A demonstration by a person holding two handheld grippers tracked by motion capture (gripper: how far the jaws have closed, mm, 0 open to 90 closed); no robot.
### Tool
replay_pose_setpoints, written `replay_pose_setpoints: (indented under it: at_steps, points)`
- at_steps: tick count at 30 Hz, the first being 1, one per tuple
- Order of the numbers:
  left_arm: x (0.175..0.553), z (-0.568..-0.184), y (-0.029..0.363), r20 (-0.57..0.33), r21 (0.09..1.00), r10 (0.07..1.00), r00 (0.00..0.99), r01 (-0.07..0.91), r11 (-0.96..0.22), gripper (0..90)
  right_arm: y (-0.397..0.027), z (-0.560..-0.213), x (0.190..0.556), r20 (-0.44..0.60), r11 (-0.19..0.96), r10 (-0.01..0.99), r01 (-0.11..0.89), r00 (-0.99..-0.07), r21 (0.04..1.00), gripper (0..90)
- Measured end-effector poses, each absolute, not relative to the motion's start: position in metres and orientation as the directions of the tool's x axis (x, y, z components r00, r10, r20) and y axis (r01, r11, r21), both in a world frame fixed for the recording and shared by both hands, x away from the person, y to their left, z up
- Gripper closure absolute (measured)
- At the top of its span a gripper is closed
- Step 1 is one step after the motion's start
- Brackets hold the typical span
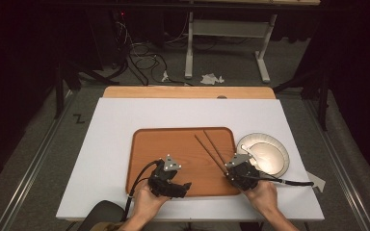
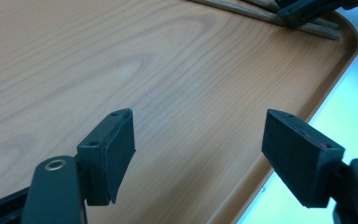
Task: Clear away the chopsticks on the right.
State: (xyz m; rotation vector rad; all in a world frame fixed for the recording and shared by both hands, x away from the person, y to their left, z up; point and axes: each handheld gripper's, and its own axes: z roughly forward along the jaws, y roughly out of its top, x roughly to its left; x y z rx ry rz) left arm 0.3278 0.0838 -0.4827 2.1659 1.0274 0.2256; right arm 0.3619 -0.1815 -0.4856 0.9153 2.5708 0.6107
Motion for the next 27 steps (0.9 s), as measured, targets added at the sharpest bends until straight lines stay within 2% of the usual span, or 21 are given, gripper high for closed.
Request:
replay_pose_setpoints:
  at_steps: [6, 17, 27]
  points:
    - [0.328, -0.482, 0.085, -0.139, 0.676, 0.733, 0.666, 0.605, -0.422, 25.8, -0.182, -0.483, 0.361, -0.154, 0.69, 0.658, 0.508, -0.737, 0.516, 74.2]
    - [0.327, -0.48, 0.087, -0.142, 0.682, 0.739, 0.658, 0.606, -0.409, 25.8, -0.204, -0.464, 0.342, -0.062, 0.624, 0.652, 0.488, -0.756, 0.611, 59.2]
    - [0.324, -0.478, 0.093, -0.136, 0.688, 0.747, 0.651, 0.604, -0.402, 25.7, -0.227, -0.468, 0.331, -0.029, 0.584, 0.67, 0.502, -0.742, 0.638, 57.8]
